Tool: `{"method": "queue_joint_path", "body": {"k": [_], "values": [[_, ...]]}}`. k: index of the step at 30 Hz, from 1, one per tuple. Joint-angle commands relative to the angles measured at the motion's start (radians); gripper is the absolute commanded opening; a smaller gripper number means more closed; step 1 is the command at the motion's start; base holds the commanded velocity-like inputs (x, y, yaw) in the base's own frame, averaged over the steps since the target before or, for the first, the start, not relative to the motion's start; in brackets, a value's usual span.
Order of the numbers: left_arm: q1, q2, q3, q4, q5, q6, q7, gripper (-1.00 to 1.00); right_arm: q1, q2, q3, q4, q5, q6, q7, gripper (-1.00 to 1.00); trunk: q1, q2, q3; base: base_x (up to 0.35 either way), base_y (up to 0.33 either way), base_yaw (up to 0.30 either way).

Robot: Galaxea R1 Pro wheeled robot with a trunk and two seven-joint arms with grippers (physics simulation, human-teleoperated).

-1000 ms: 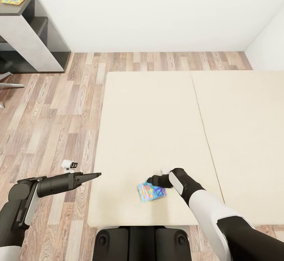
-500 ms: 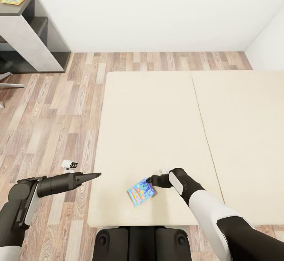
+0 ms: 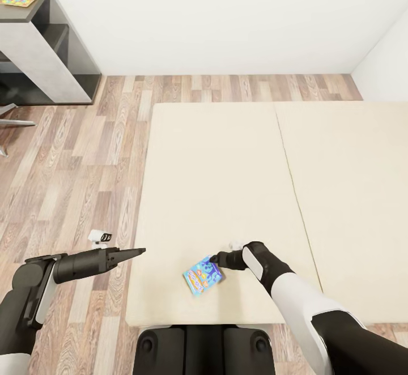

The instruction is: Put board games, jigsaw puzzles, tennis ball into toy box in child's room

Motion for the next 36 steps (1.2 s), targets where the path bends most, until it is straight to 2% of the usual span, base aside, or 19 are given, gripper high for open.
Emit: {"method": "queue_joint_path", "body": {"k": [1,36], "values": [[0.000,0.000,0.000,0.000,-0.001,0.010,-0.004,1.00,0.000,-0.001,0.006,-0.001,-0.002,0.004,0.001,1.00,0.001,-0.001,-0.001,0.000,0.000,0.000],[0.000,0.000,0.000,0.000,-0.001,0.010,-0.003,1.00,0.000,0.002,0.008,0.003,-0.001,0.011,-0.013,1.00,0.001,-0.001,-0.001,0.000,0.000,0.000]]}}
